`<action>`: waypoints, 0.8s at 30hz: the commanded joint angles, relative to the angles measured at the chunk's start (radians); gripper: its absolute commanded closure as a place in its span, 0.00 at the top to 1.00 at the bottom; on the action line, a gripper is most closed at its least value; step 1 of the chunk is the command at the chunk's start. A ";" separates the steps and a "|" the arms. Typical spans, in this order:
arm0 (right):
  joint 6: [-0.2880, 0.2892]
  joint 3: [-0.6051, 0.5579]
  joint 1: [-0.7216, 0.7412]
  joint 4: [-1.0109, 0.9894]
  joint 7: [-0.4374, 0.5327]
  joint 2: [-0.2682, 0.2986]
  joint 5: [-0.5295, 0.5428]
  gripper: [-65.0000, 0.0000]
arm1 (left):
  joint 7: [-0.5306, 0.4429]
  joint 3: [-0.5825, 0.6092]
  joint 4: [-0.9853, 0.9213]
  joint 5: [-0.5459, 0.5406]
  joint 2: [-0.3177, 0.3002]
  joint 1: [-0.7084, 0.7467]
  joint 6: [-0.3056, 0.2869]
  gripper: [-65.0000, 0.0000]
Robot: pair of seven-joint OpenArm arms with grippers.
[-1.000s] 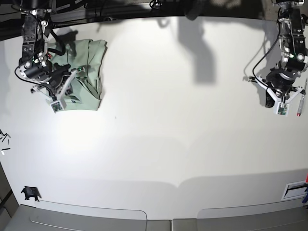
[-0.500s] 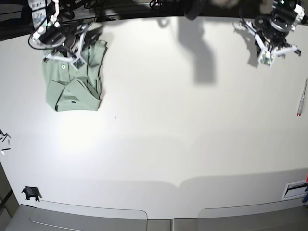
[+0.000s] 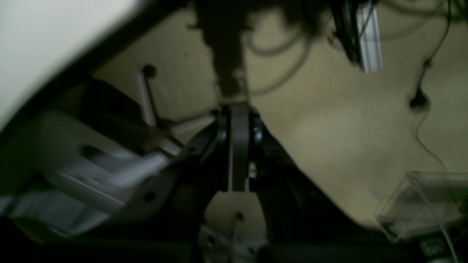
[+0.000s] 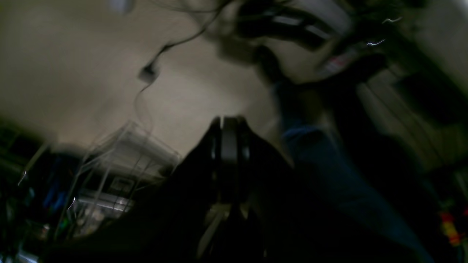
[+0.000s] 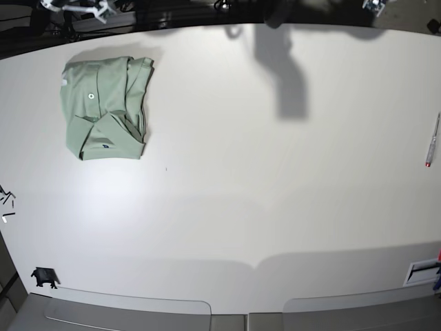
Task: Fold the T-shirt properly
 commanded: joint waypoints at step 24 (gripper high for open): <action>0.107 -0.631 0.469 -1.184 0.508 -0.035 0.110 0.00 | -0.388 -0.003 -1.161 -0.487 0.112 -0.444 -0.261 0.00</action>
